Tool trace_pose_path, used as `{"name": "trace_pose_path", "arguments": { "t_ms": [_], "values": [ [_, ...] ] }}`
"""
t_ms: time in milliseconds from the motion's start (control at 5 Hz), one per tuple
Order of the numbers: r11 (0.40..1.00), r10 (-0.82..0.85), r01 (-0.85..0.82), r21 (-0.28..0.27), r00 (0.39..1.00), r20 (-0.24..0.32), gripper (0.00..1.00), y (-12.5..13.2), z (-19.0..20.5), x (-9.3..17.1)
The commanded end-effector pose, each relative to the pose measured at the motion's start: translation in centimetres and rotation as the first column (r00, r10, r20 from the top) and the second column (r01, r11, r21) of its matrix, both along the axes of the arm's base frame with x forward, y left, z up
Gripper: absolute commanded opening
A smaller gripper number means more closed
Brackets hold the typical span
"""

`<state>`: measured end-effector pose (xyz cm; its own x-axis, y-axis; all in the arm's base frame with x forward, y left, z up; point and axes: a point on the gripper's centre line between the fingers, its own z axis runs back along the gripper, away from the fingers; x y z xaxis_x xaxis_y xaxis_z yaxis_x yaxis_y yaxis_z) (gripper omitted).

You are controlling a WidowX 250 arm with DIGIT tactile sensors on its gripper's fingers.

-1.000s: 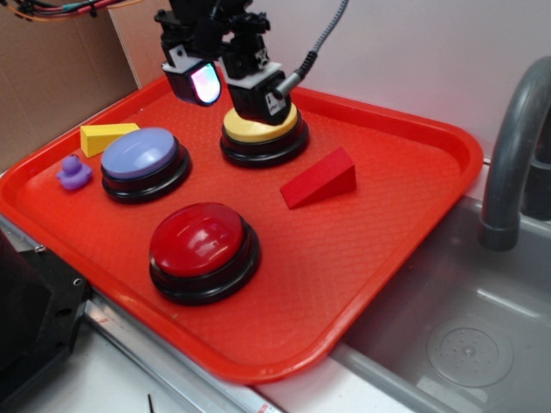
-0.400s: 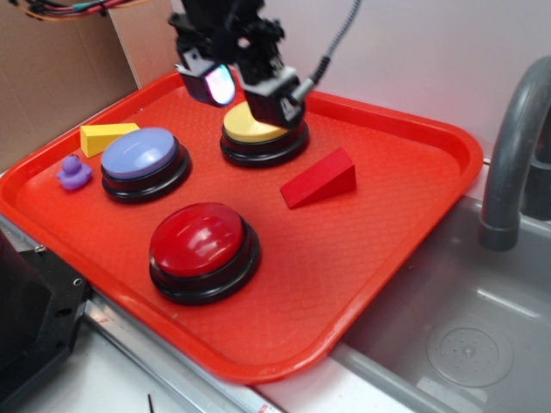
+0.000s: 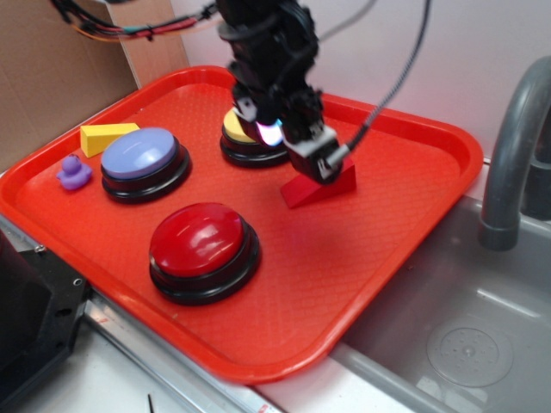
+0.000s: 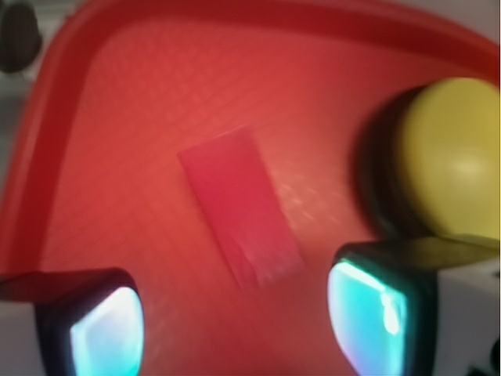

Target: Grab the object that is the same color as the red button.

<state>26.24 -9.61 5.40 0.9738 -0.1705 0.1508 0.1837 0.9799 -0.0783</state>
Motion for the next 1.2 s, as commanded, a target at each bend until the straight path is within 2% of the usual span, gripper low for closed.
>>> {"name": "trace_pose_path", "arguments": {
  "t_ms": [0,200,400,800,1000],
  "values": [
    [0.993,-0.118,0.117,0.009,0.992,0.05,1.0,-1.2,-0.1,3.7],
    [0.99,-0.141,0.141,0.017,0.988,0.064,1.0,-1.2,0.2,3.7],
    [0.984,-0.178,0.177,0.008,0.983,0.055,1.0,-1.0,-1.1,3.9],
    [0.977,-0.213,0.212,0.026,0.977,0.022,1.0,-2.0,-2.4,4.3],
    [0.979,-0.199,0.198,0.04,0.979,0.036,0.0,-2.2,-2.1,4.0]
  ]
}}
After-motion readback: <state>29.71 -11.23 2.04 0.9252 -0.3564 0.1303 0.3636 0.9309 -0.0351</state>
